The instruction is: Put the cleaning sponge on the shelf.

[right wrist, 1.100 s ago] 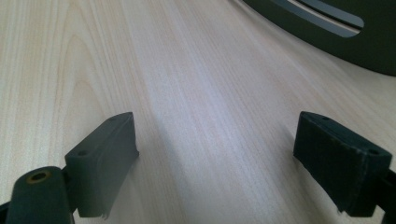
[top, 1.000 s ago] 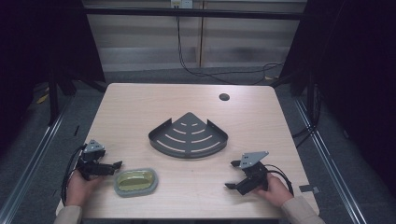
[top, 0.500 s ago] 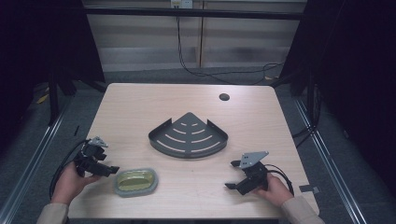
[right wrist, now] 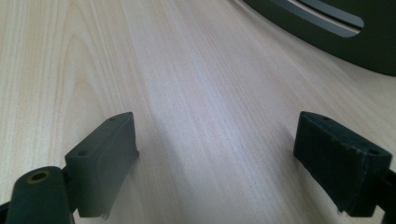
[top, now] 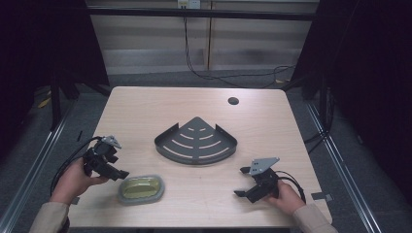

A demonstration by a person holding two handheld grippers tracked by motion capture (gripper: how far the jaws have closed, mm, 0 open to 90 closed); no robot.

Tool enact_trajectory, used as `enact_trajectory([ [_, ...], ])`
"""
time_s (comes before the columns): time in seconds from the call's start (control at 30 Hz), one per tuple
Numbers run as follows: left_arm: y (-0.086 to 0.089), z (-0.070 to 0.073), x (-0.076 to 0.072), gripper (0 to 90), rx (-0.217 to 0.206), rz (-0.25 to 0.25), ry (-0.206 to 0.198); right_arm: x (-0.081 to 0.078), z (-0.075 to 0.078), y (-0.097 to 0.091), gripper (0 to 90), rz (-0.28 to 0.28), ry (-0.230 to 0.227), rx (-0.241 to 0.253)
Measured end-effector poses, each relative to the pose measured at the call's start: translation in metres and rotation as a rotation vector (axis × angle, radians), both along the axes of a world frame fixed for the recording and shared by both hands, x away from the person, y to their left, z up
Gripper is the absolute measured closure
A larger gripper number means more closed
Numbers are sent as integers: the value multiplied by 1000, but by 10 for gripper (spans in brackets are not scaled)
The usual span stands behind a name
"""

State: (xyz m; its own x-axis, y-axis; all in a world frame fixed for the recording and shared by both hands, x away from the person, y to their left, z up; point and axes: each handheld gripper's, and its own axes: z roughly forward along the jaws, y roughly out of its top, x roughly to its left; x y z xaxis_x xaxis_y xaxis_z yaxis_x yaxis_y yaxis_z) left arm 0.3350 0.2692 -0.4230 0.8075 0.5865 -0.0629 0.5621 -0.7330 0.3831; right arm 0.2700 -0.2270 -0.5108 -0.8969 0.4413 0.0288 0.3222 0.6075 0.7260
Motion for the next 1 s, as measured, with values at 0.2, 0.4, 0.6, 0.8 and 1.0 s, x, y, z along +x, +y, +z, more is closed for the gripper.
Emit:
enact_trajectory([
  [0.2, -12, 11, -2, 243, 19, -46, 10, 0, 0, 0, 126, 0, -1, 0],
  [0.4, -23, 15, -6, 248, 36, -96, 22, 0, 0, 0, 126, 0, 0, 0],
  [0.6, -38, 21, -12, 255, 64, -170, 41, 0, 0, 0, 126, 1, -2, 1],
  [0.8, -49, 22, -16, 273, 78, -215, 66, 0, 0, 0, 126, -1, 0, 0],
  [1.0, -55, 16, -20, 303, 92, -255, 97, 0, 0, 0, 126, 0, -4, 1],
])
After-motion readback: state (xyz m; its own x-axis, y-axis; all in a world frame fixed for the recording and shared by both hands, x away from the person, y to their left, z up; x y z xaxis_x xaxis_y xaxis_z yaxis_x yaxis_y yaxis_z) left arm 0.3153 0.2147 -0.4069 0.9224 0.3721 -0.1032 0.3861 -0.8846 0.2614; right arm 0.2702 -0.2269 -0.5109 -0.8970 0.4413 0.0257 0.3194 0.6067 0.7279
